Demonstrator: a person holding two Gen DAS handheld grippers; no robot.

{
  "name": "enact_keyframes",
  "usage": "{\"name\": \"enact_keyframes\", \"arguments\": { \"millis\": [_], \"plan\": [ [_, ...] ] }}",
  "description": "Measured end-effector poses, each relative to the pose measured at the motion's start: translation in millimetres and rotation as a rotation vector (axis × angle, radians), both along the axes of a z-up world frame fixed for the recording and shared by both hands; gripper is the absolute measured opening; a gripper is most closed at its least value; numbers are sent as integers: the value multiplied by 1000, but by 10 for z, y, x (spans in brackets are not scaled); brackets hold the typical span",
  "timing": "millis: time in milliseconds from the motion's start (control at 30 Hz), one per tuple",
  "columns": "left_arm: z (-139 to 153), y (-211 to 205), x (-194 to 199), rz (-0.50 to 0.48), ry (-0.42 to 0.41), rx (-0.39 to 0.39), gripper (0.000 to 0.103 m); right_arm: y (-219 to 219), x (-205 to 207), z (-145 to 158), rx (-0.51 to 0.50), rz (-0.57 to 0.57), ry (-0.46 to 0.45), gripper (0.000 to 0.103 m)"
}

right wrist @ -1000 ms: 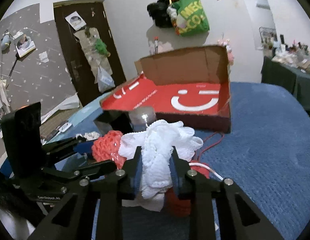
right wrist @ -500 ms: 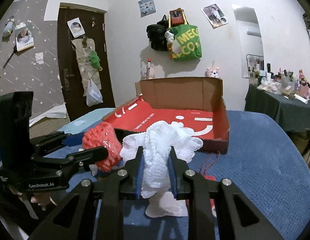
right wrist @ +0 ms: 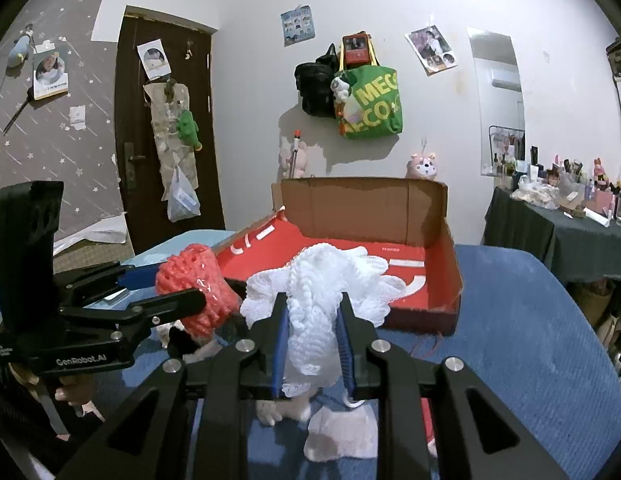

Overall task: Organize soft objects
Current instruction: 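Carry the red net and white puffball into the box and open both tools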

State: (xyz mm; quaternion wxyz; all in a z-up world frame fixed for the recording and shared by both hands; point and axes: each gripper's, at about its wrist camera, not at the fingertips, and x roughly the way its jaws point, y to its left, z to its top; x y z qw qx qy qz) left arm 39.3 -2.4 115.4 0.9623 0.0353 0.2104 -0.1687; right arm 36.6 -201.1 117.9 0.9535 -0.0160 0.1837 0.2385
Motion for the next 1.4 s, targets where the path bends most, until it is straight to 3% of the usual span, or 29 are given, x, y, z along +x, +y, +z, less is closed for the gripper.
{"name": "enact_keyframes", "arguments": {
  "millis": [533,767,1033,1200,1300,1333,1367,1400],
  "plan": [
    [236,67,491,-12,-19,24,56,88,498,266,-13,15,-36,24],
    [267,50,852,-25,7,59,56,170,935,347,-60,34,-18,24],
    [240,56,1529,-38,110,124,56,302,1748,329,-111,68,122,24],
    [163,49,2020,-19,183,181,56,401,2360,216,-144,47,251,24],
    [105,52,2312,-21,241,177,55,469,2713,141,-171,19,315,24],
    [83,32,2436,-21,261,179,53,506,2828,122,-185,9,332,24],
    [64,21,2496,-21,270,184,38,533,2950,97,-199,-5,350,24],
    [38,13,2601,-19,284,189,33,547,3047,77,-205,-21,364,24]
  ]
}}
